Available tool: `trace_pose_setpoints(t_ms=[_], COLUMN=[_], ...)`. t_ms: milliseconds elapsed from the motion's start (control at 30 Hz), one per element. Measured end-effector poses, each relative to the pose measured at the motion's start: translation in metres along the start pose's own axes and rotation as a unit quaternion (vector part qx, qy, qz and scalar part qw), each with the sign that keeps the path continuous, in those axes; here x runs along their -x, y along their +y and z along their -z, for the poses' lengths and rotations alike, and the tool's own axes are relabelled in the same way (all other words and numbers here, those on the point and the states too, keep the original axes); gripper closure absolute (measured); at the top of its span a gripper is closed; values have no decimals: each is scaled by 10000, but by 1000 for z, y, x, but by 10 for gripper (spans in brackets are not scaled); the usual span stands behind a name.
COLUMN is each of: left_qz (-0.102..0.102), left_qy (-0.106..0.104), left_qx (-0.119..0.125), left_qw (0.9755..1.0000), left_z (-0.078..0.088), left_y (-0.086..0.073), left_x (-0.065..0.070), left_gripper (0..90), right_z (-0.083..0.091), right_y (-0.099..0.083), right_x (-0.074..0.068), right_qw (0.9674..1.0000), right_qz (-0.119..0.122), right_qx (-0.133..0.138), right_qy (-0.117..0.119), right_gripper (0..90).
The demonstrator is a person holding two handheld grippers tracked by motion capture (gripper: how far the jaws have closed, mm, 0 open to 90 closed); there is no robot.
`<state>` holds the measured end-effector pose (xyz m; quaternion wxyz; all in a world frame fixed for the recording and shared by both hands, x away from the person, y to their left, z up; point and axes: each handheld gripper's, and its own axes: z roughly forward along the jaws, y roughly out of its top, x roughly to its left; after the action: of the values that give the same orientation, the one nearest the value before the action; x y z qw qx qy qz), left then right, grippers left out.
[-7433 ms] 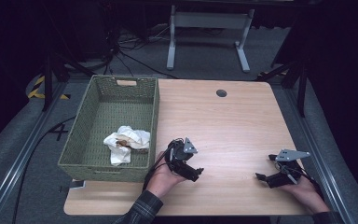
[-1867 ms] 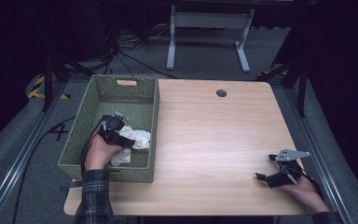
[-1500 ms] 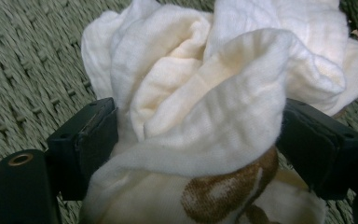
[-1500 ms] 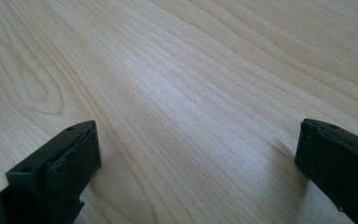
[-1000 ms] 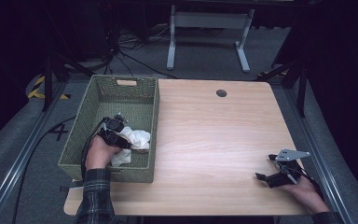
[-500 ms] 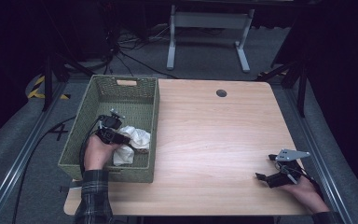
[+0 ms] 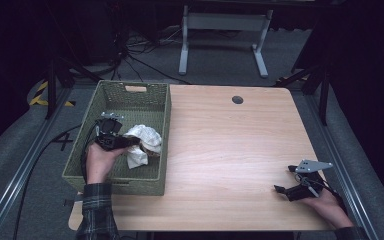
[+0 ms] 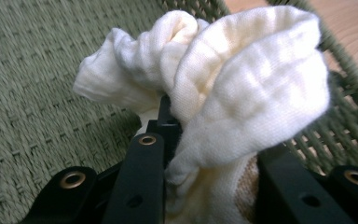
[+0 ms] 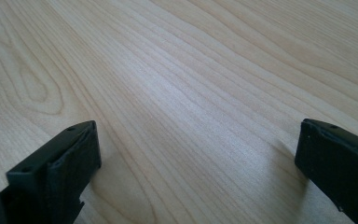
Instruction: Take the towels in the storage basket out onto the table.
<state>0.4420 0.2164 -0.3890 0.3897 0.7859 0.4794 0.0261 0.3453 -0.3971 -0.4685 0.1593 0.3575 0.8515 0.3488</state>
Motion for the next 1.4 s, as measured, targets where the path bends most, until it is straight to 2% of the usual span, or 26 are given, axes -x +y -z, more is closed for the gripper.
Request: trace_pose_setpoints(t_ms=[233,467,667,1133,1400], left_qz=[-56,-130,-178,-442,-681], left_qy=[-34,-17,-30,-190,-381], left_qx=[352,606,733,1156,1324], left_qw=[9994,9981,9971,9921,9881], left_z=[10,20,26,59,74], left_y=[4,8,13,37,59], left_x=[6,11,14,32,53], left_gripper=[763,767,770,773,777], right_z=[0,0,0,0,0], right_y=[0,0,0,0,0], right_x=[0,0,0,0,0], right_qw=[10000,10000,10000,10000,10000], right_qz=[2,0,8,11,9], right_qx=[-1,0,4,2,2], right_qy=[-2,0,-6,-9,-8], right_gripper=[2,2,2,3,2])
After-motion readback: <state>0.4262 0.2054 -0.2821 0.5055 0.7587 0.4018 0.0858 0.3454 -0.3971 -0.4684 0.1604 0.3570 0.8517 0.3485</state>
